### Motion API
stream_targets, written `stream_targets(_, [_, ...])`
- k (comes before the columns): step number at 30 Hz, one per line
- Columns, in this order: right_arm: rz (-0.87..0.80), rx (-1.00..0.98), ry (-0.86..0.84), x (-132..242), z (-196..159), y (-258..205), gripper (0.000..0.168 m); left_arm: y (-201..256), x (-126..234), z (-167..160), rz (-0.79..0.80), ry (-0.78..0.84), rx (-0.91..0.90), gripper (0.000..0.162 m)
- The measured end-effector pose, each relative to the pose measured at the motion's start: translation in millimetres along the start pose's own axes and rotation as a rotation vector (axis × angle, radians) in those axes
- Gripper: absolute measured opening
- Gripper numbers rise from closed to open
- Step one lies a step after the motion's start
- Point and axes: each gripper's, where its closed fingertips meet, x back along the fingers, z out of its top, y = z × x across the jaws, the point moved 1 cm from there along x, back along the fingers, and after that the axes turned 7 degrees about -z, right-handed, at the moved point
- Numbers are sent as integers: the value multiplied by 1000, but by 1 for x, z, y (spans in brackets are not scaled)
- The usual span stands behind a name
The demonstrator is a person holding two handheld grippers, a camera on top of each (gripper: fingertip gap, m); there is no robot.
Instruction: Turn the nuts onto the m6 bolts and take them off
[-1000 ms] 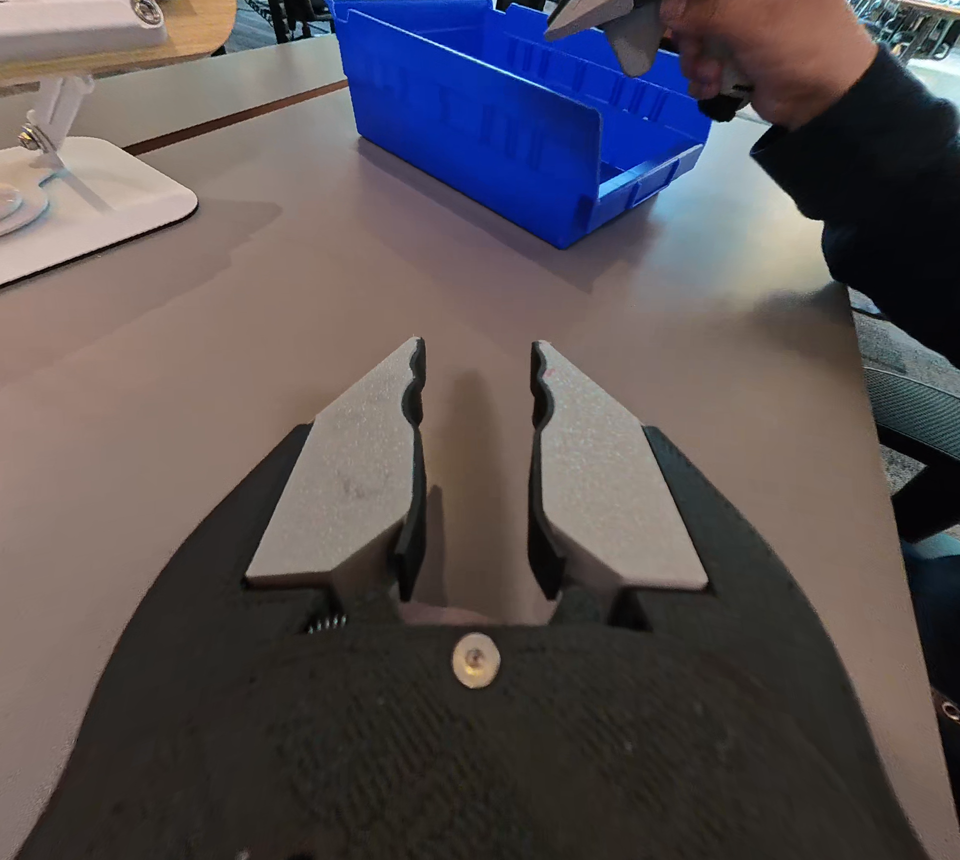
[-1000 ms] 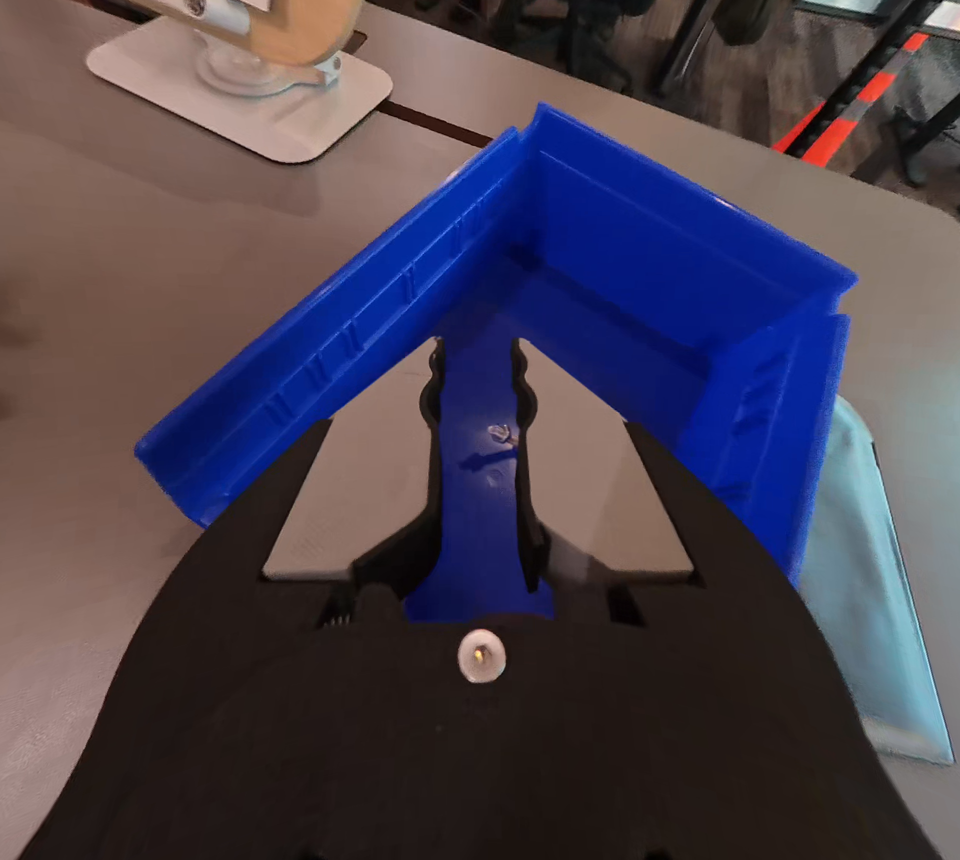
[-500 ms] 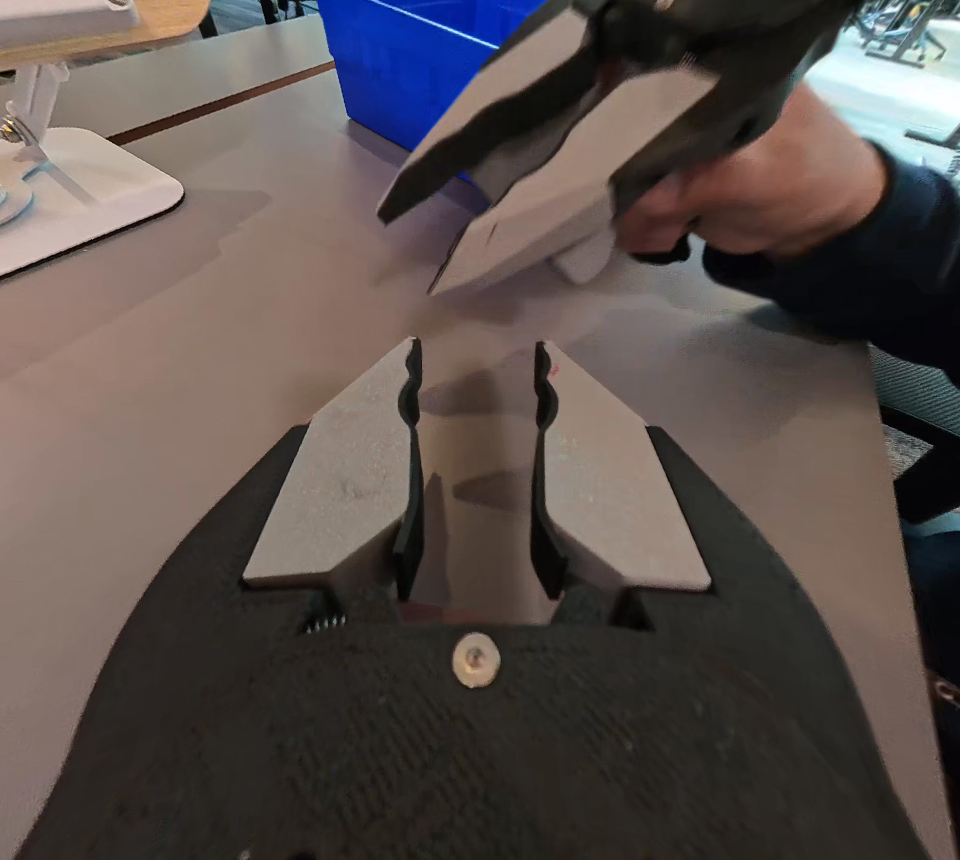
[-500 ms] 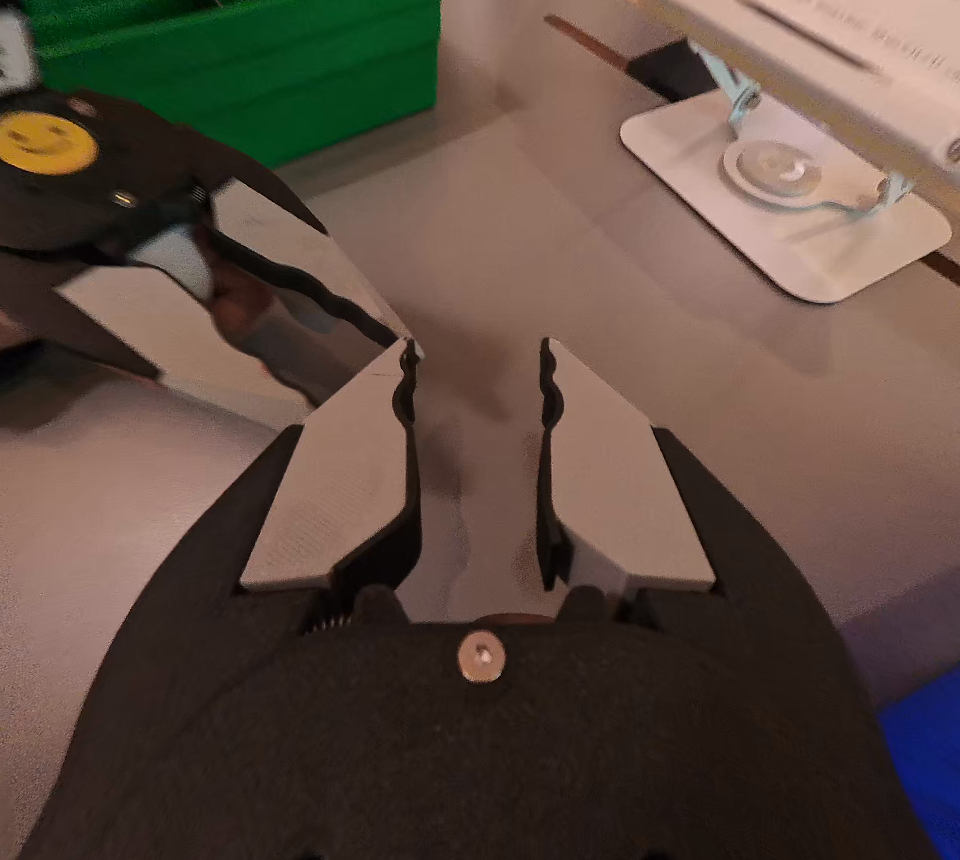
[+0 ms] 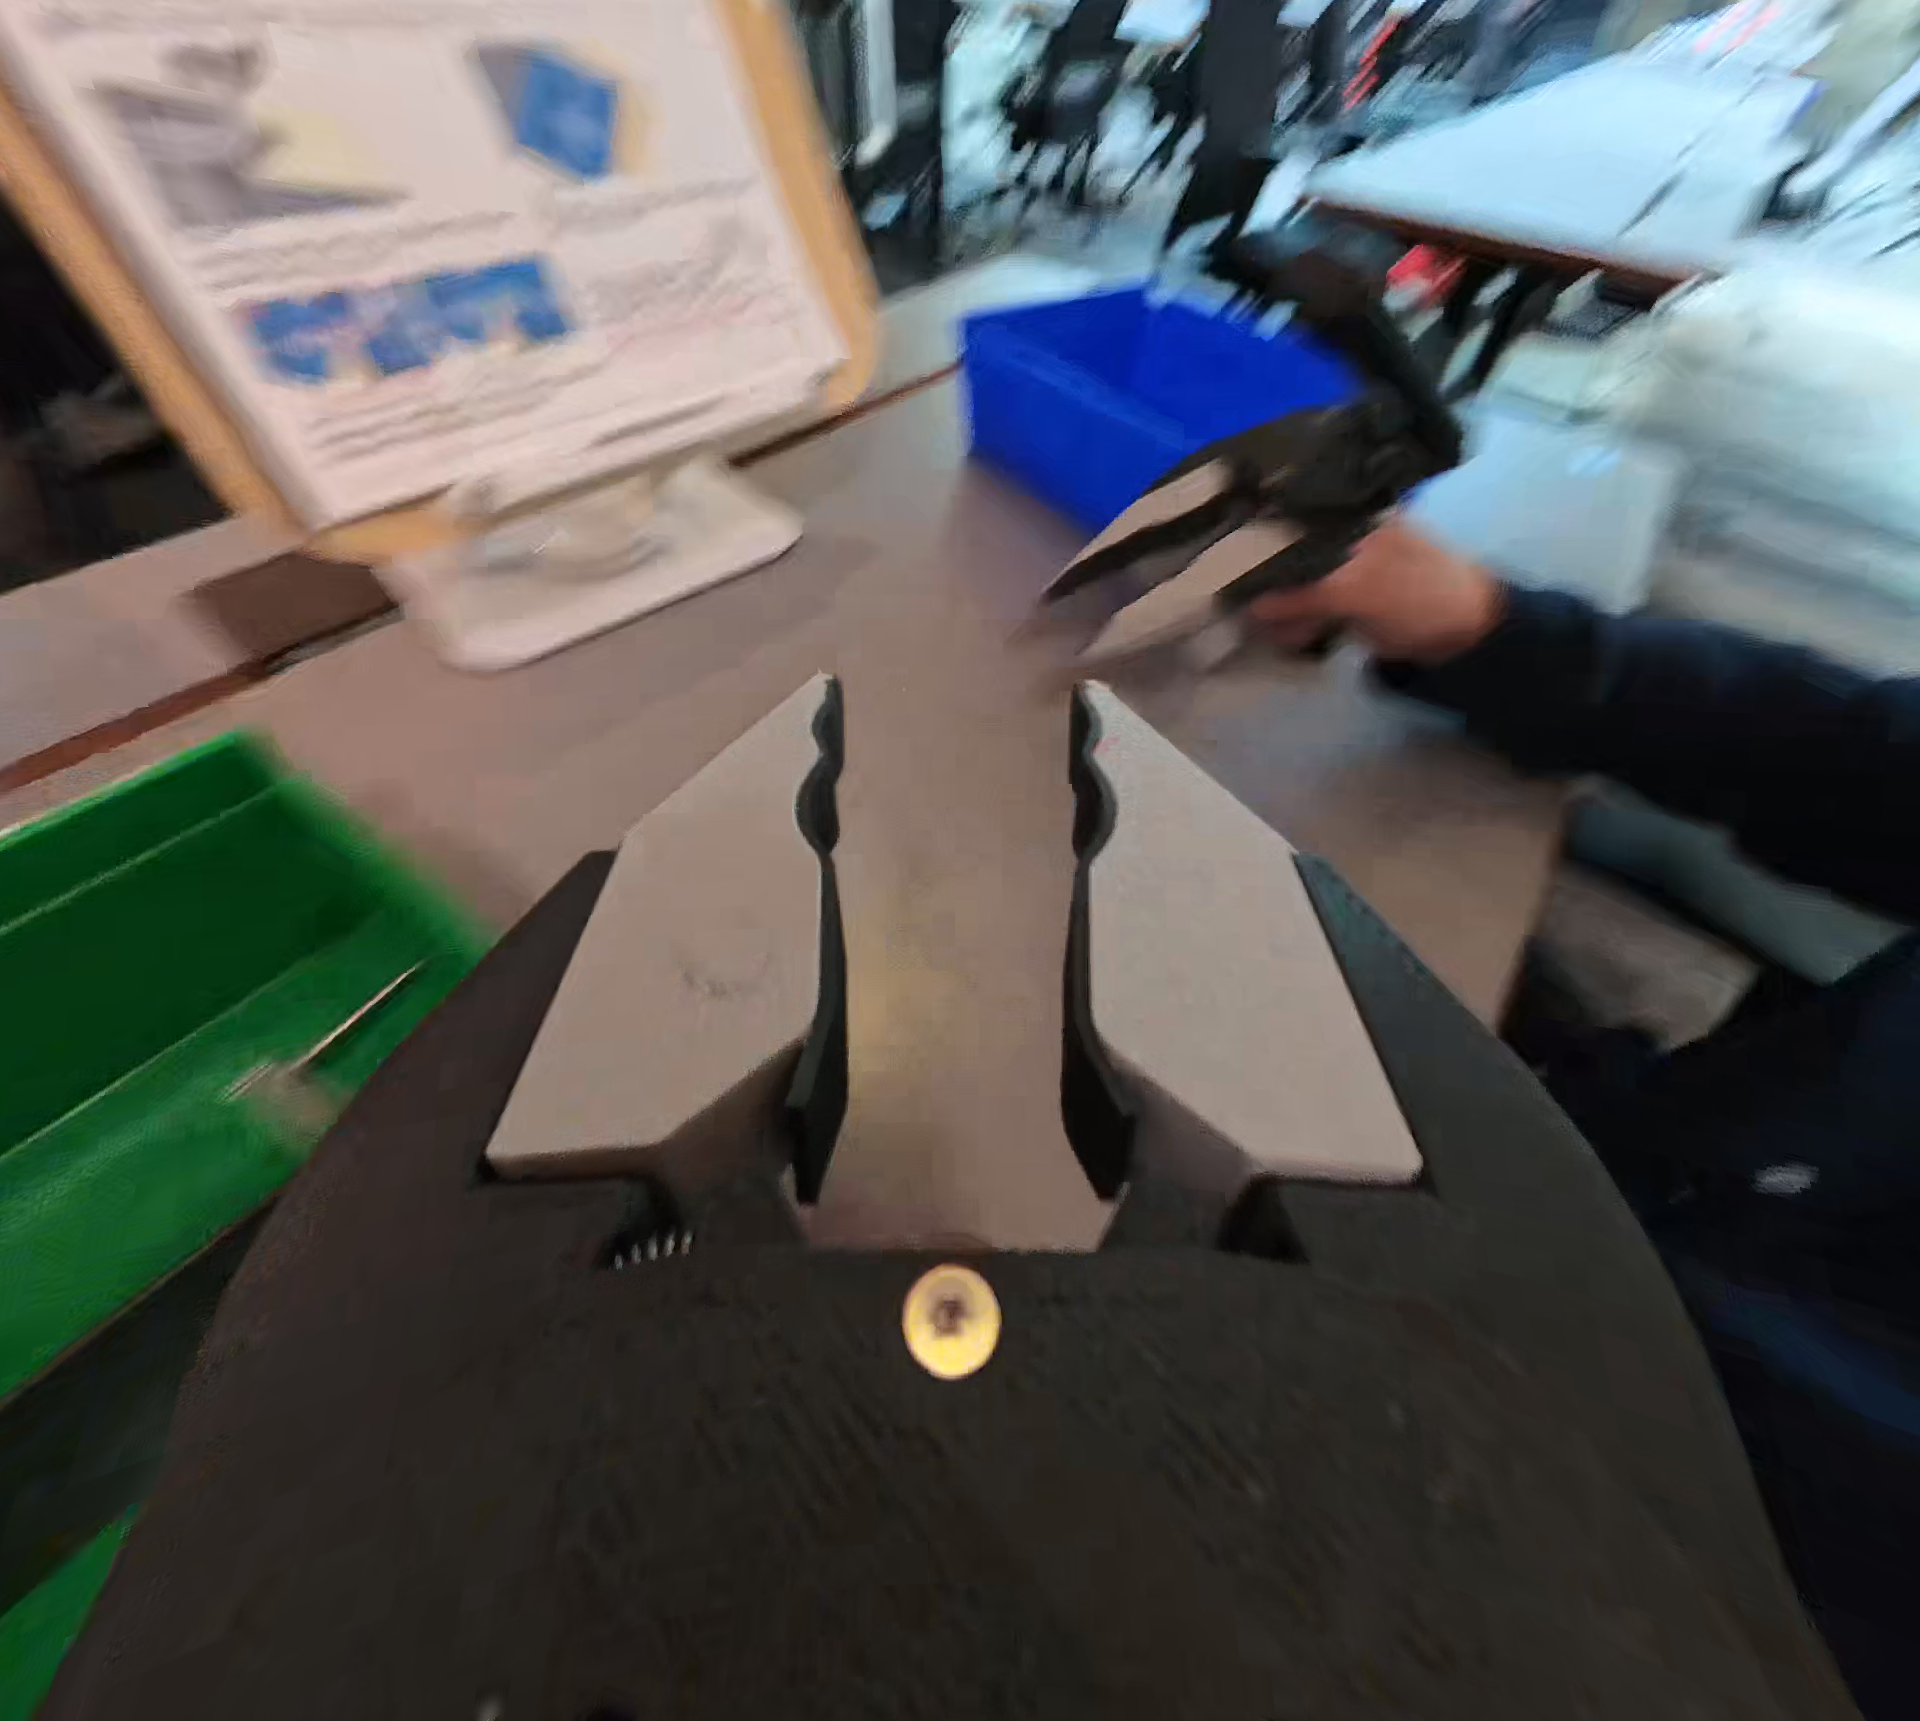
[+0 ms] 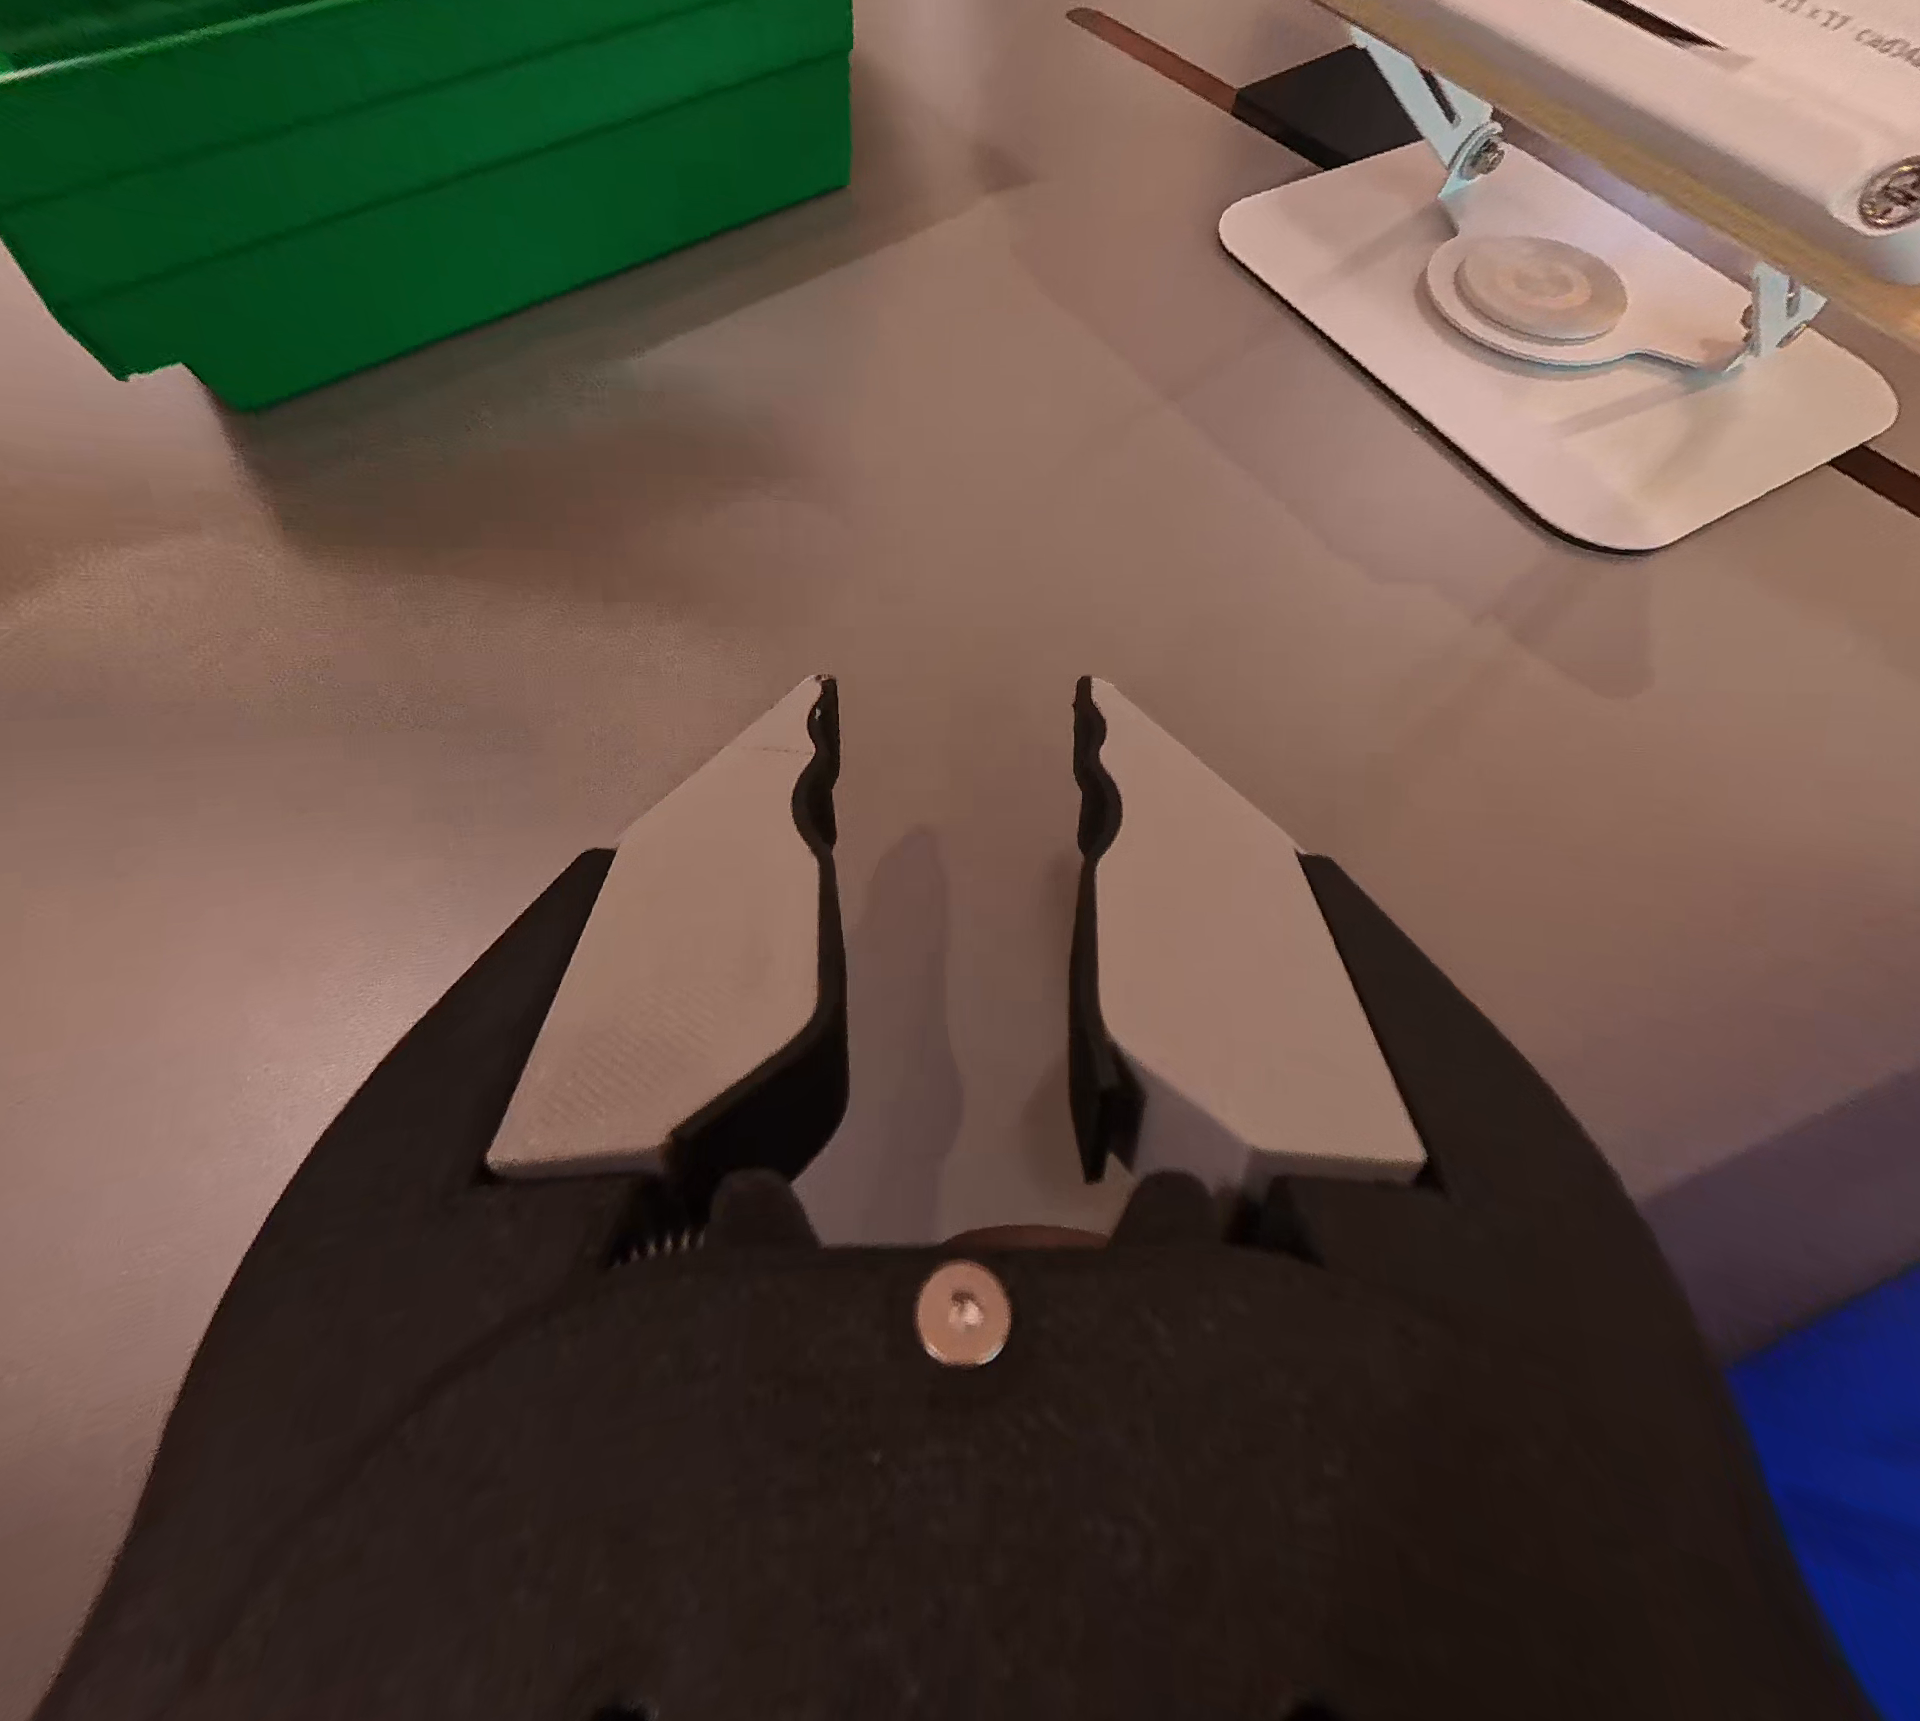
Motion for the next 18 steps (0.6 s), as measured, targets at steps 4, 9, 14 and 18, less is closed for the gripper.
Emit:
stream_targets(4, [-5,64,-8,-1,0,-9,42,-99,67,-73,284,-442,66,44])
stream_targets(9, [0,109,-11,-3,-1,-17,42,-132,112,-160,288,-877,204,36])
stream_targets(14, [6,100,-38,-7,-7,-16,42,-133,127,-200,248,-1128,267,34])
stream_targets(18, [13,93,-26,-5,-4,-17,42,-129,138,-226,220,-1289,308,35])
